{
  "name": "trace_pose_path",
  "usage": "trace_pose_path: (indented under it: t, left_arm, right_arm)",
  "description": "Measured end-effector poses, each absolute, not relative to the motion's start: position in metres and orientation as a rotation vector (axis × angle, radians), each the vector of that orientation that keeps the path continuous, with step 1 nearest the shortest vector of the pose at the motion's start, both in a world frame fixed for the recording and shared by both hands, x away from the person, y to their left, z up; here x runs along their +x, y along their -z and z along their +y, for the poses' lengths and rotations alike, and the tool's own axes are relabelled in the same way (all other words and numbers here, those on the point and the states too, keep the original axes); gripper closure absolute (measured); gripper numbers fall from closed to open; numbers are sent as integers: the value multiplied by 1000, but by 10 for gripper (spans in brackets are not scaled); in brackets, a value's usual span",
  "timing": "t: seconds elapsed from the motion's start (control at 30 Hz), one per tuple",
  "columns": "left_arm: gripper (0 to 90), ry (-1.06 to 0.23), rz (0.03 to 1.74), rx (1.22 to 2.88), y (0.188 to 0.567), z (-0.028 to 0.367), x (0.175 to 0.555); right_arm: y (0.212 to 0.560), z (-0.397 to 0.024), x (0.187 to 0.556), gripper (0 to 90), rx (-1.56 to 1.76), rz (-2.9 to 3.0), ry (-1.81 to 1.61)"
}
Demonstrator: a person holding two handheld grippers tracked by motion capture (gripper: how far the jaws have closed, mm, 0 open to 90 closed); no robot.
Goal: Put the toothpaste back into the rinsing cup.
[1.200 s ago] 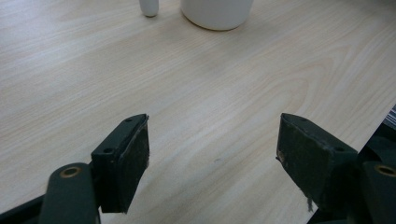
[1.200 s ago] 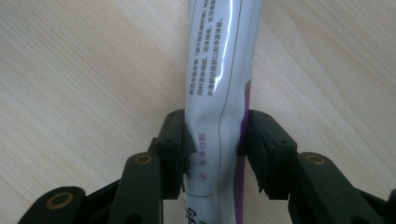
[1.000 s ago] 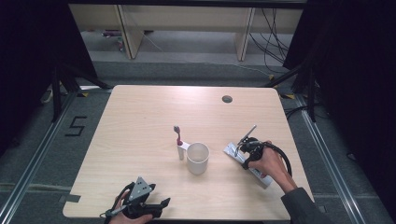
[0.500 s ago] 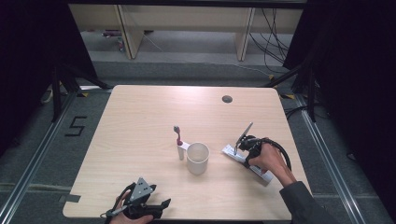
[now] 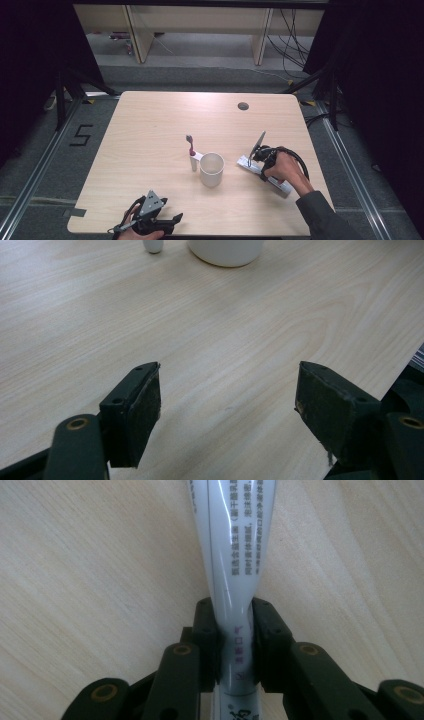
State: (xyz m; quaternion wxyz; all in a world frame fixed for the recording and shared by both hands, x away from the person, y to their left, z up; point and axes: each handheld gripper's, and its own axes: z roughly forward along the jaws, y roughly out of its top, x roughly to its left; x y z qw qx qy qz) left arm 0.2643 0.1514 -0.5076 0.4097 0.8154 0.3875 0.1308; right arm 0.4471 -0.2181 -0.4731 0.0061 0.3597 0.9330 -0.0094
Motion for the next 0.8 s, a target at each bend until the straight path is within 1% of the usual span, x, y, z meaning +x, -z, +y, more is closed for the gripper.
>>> trace_pose_path:
  t: [0.2,0.3,0.47,0.53,0.63,0.8]
  left_arm:
    - [260,-321,975,2044,507,151,264]
    - [261,-330,975,2057,507,151,264]
    - [265,-329,973,2051,508,151,265]
    - [265,-324,974,2042,508,151,265]
    - [265,-320,971,2042,508,151,265]
    - [265,-319,974,2046,508,151,265]
  right_arm:
    - [472,-213,446,752,1160,2934,41]
    - [474,-215,449,754,1078,2933,28]
    - [473,-215,447,757,1110,2930,21]
    - [473,-218,448,757,1048,2929,8]
    - [470,-220,447,758,1087,2939,-62]
    - [454,-224,445,758,1111,2896,-193]
